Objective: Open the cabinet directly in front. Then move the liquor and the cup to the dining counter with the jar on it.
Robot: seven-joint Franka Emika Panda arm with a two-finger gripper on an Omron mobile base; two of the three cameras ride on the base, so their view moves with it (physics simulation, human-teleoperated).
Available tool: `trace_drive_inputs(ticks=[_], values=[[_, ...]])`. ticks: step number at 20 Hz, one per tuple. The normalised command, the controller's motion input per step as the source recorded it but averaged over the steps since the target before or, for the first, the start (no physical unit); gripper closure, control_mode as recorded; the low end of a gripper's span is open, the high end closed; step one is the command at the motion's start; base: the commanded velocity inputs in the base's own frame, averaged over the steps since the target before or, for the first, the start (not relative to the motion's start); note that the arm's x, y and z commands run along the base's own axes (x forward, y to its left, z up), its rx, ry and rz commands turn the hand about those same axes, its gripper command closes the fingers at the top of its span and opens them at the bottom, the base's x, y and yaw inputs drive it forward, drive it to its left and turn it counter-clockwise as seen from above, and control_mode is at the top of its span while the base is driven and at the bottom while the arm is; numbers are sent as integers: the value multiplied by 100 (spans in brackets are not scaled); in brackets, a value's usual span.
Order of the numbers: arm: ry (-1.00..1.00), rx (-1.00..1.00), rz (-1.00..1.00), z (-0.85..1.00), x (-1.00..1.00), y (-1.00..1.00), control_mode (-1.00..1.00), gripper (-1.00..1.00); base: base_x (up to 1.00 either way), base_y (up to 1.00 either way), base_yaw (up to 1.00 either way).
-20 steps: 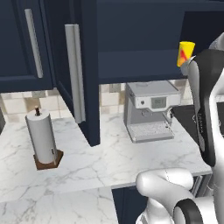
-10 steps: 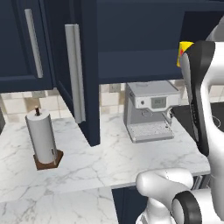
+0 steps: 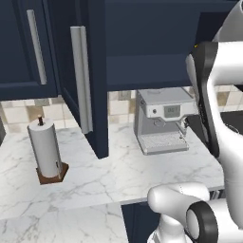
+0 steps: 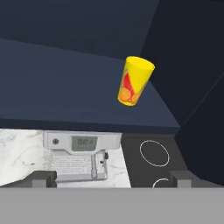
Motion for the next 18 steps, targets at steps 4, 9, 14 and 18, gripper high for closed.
trace_drive_inputs(ticks=[4,9,14,18], values=[[-5,0,1,0,6,-19,-100,-100,0,0,0],[-3,0,0,-2,18,-1,-100,-100,0,0,0],[-27,0,0,0,3,-1,-100,-100,0,0,0],[-18,0,0,0,2,0,-100,-100,0,0,0]])
